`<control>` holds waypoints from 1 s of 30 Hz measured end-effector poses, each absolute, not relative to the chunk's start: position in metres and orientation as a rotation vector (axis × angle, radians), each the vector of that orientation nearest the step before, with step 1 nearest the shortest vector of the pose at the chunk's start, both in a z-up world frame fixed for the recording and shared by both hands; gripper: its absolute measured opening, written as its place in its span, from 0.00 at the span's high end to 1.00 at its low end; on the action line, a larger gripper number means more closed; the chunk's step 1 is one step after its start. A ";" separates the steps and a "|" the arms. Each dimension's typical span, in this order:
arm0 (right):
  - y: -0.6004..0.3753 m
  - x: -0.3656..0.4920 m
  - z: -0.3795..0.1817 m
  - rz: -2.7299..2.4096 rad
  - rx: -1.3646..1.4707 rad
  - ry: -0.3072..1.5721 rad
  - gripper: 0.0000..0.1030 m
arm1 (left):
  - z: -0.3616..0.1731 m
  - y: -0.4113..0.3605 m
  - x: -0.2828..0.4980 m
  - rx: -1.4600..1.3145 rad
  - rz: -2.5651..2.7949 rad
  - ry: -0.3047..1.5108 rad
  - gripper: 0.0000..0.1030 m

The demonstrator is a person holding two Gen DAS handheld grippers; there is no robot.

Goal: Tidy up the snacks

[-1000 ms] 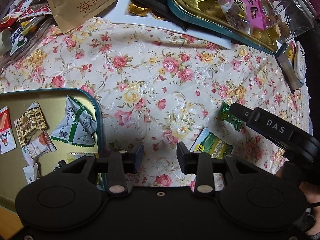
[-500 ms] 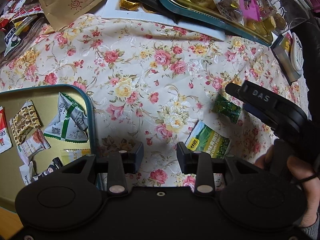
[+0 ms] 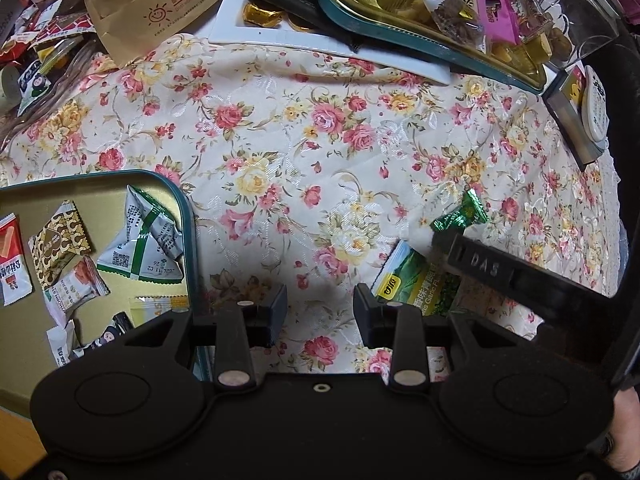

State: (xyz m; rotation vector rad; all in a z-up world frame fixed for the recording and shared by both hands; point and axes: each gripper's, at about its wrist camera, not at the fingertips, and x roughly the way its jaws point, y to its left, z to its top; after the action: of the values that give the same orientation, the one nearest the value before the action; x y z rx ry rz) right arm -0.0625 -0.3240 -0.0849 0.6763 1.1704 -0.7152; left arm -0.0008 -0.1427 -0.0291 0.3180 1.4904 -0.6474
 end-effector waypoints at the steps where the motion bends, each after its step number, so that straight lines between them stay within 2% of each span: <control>1: -0.322 -0.065 -0.085 -0.701 0.675 1.179 0.46 | -0.028 -0.143 -0.002 0.322 -0.648 1.488 0.57; 21: -0.292 -0.085 -0.085 -0.501 0.908 1.240 0.44 | -0.010 -0.137 -0.007 0.319 -0.624 1.453 0.57; 30: -0.330 -0.098 -0.055 -0.574 0.896 1.057 0.45 | -0.015 -0.126 0.002 0.274 -0.596 1.486 0.57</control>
State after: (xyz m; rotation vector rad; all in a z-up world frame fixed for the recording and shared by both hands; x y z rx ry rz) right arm -0.0983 -0.3297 -0.0554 0.8960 1.0571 -0.5744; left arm 0.0024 -0.1257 -0.0147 0.2736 1.4859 -0.5959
